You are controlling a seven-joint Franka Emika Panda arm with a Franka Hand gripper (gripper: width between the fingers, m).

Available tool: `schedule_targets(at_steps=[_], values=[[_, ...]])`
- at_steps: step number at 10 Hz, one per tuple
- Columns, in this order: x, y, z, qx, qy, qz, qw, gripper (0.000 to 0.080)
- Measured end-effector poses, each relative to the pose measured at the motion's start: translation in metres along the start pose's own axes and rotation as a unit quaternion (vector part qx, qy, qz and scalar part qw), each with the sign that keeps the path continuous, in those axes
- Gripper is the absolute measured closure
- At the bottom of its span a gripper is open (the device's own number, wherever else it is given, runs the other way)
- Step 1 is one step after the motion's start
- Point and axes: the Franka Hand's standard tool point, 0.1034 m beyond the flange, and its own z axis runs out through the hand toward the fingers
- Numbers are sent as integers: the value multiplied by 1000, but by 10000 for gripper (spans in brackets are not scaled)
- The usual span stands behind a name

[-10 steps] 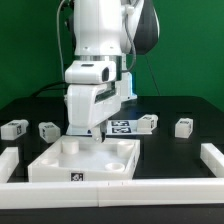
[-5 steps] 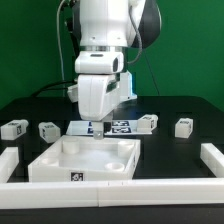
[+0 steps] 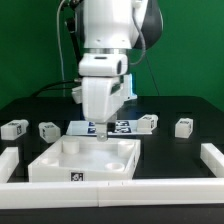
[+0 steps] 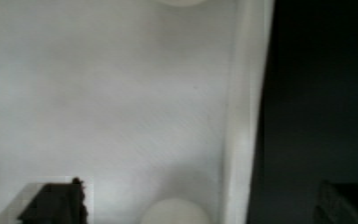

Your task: Assemble square table

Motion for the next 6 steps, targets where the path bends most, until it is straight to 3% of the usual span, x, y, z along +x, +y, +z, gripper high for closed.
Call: schedule_targets(at_steps=[3,5,6], values=[[-18,-5,22,6,0,1,1000,150],[-21,-7,26,8,0,6,1000,150],[-22,-7,26,9,0,6,1000,275]])
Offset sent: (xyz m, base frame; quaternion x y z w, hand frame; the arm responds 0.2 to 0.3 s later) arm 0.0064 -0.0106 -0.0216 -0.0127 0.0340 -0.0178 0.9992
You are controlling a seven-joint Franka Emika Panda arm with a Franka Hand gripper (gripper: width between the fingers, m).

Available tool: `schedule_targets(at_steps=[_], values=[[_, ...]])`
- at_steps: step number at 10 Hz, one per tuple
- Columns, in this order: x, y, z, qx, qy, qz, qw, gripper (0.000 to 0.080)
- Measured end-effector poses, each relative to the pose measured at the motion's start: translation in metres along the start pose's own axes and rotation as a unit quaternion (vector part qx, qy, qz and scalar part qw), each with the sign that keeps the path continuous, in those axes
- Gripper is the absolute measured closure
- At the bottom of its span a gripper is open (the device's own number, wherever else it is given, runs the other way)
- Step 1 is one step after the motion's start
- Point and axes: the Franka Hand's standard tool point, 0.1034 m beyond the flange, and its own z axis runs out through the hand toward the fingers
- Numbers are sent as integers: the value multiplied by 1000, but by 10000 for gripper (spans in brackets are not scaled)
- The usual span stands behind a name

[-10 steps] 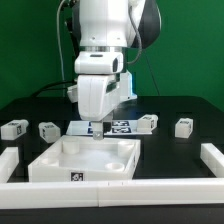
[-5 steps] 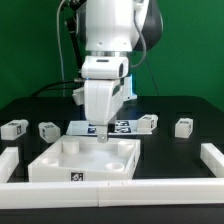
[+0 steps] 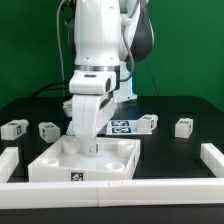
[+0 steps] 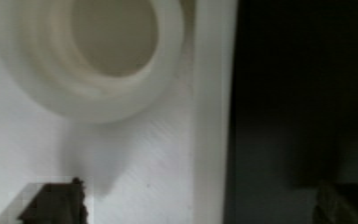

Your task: Assemble square table

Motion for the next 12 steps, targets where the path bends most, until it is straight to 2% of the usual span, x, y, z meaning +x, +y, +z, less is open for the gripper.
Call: schedule_targets(at_steps=[1,3,4,5,11,12], values=[[0,0,0,0,0,0,1000,275],[0,0,0,0,0,0,1000,550],[0,0,0,0,0,0,1000,550],[0,-1,0,1,0,0,1000,734],[2,-1,0,3,-1,-12,1000,743],[18,-1,-4,7,-4,-64,998,742]])
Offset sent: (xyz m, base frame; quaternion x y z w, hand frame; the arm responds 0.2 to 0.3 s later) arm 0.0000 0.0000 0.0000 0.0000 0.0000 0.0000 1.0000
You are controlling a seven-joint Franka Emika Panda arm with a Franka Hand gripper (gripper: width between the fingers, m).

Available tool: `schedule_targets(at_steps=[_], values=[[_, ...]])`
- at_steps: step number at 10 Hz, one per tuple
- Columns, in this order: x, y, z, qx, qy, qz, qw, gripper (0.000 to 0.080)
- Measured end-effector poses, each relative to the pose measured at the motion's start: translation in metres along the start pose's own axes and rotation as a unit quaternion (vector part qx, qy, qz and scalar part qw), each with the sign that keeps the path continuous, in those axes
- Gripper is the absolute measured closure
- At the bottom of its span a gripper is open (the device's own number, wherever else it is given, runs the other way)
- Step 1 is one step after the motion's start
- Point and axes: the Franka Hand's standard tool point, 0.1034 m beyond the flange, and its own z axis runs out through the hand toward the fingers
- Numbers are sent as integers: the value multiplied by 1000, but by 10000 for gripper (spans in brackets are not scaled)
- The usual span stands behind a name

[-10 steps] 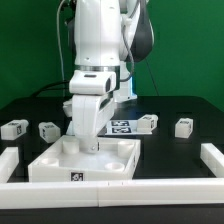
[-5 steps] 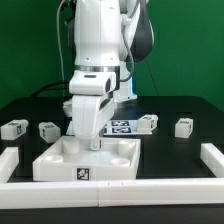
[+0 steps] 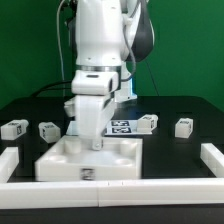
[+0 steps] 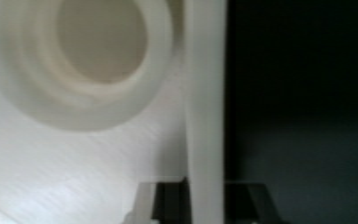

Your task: Assemble square table

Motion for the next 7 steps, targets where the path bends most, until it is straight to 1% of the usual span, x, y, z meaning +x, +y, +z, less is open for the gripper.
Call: schedule_targets(at_steps=[1,2,3,5,7], values=[[14,2,0,7,-3,-41,999,742],[37,5,0,1,-4,-83,997,742],[56,2,1,-4,-6,-119,993,742],[54,2,2,-3,-8,-119,993,742],[56,3,2,-3,-7,-115,993,742]])
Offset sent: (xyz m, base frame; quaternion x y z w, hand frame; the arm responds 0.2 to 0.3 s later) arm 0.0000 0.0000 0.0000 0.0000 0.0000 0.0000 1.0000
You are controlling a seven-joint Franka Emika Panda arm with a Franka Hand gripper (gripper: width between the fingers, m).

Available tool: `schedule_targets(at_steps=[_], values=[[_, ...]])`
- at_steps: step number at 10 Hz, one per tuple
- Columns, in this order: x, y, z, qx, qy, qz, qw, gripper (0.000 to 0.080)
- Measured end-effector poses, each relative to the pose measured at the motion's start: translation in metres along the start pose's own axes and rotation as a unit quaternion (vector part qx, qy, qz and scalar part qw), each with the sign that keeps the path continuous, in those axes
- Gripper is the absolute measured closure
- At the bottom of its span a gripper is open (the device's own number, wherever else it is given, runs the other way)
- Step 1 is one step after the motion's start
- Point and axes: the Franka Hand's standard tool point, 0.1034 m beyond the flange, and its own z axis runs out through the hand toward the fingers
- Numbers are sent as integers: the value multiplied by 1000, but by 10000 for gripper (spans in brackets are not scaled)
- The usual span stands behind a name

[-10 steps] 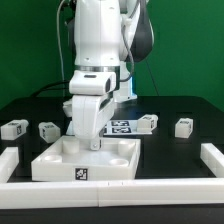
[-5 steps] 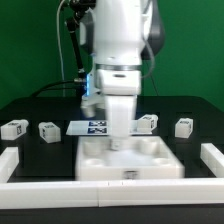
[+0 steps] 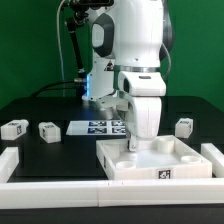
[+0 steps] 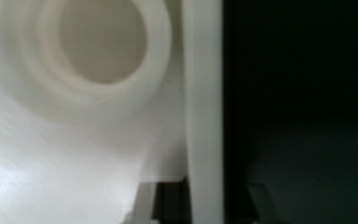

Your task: Assemble square table

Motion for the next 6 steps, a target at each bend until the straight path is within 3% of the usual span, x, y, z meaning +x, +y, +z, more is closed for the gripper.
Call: schedule_targets(at_steps=[3,5,6], values=[[30,27,-1,-4,2,40,999,742],[37,30,-1,17,-11,78,997,742],[37,31,-1,22,-16,94,995,742]])
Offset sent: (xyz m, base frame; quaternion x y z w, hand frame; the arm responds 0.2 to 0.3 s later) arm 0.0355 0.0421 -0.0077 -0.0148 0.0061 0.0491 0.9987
